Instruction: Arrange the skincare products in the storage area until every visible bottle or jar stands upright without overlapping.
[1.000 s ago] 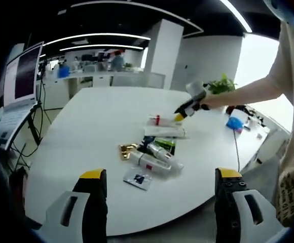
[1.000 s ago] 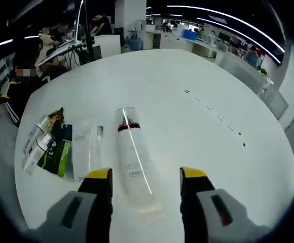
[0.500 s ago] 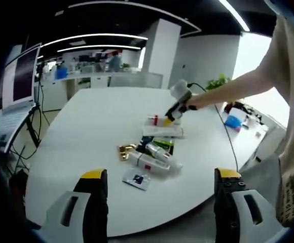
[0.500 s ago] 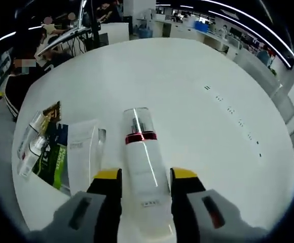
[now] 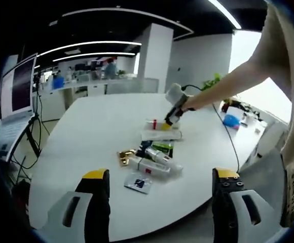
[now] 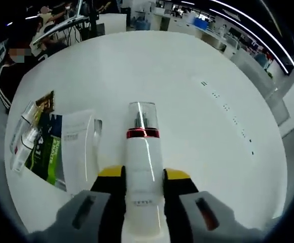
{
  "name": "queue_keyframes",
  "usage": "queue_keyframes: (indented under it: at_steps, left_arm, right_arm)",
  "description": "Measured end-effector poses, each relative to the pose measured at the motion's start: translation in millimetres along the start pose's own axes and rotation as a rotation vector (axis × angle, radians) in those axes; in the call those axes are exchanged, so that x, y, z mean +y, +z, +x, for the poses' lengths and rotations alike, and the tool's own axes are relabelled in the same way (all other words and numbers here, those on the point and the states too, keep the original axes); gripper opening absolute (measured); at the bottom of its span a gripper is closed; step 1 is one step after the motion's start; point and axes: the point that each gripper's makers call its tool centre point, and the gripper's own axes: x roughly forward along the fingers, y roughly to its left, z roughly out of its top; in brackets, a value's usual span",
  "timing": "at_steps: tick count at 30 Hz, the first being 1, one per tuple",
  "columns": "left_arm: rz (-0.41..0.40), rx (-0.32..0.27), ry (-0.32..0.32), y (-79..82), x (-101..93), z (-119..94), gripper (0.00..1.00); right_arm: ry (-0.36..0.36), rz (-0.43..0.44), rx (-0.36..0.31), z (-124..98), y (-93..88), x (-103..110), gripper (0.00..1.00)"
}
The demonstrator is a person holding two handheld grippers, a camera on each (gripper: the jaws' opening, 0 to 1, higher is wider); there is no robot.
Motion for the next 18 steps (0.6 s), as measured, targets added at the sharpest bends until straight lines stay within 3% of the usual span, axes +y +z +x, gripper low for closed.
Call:
queue_keyframes:
  at_steps: [4, 8, 12, 18]
  left_arm:
    - [0.010, -0.015, 0.004, 1.5, 0.2, -1, 0.81]
    - [0.018, -0.028, -0.012, 3.4, -2.3, -2, 0.81]
    - [0.022, -0.043, -0.021, 7.1, -4.4, -2, 0.81]
    - [0.028, -0.059, -0.038, 12.1, -9.3, -3, 0.81]
  right_arm:
    - [-0.026, 0.038, -0.037, -13, -3.5, 0, 0.27]
    - [-0.072, 0.069, -0.093, -32, 4.3, -7, 0.26]
    - [-0.110, 0.103, -0.162, -58, 13.6, -12, 0.26]
    - [-0.154, 0.163, -0.246, -98, 13.6, -7, 0.26]
